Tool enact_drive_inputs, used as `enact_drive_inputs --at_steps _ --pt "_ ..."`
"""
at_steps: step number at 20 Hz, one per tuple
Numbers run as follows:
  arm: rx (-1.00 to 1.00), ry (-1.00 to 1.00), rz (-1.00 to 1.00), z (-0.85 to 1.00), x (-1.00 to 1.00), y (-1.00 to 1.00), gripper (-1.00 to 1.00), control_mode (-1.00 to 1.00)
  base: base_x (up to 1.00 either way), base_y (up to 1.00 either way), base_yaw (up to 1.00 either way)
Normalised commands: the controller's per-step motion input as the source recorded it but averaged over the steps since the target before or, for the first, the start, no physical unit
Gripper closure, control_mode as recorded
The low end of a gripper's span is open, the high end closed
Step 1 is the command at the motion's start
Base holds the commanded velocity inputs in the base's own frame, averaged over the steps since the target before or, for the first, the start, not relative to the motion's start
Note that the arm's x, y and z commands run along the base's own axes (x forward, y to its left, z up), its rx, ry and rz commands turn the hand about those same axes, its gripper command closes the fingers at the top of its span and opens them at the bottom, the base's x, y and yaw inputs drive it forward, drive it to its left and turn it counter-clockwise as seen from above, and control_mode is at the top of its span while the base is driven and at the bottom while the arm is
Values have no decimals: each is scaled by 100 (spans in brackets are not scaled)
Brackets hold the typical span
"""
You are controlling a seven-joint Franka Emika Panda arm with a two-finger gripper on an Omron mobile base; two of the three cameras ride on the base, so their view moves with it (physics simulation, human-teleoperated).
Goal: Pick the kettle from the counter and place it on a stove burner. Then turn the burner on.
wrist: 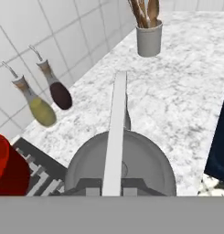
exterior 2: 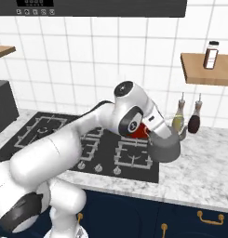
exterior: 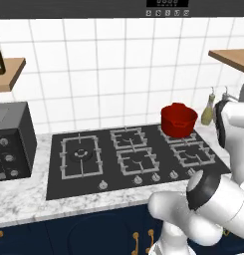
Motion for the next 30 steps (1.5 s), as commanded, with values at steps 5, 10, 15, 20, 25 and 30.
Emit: enact_drive_inputs --at_steps 5,10,15,20,25,30 --pt "-24 -46 0 100 -33 100 100 -100 0 0 0" --pt "-19 -33 0 100 -29 100 100 -100 0 0 0" --pt "-18 -20 1 98 -23 100 100 -100 0 0 0" --pt "-17 -10 15 48 -14 100 100 -100 0 0 0" --pt "-3 14 27 14 0 100 100 -100 0 0 0" --pt "0 40 31 5 1 100 100 -100 0 0 0"
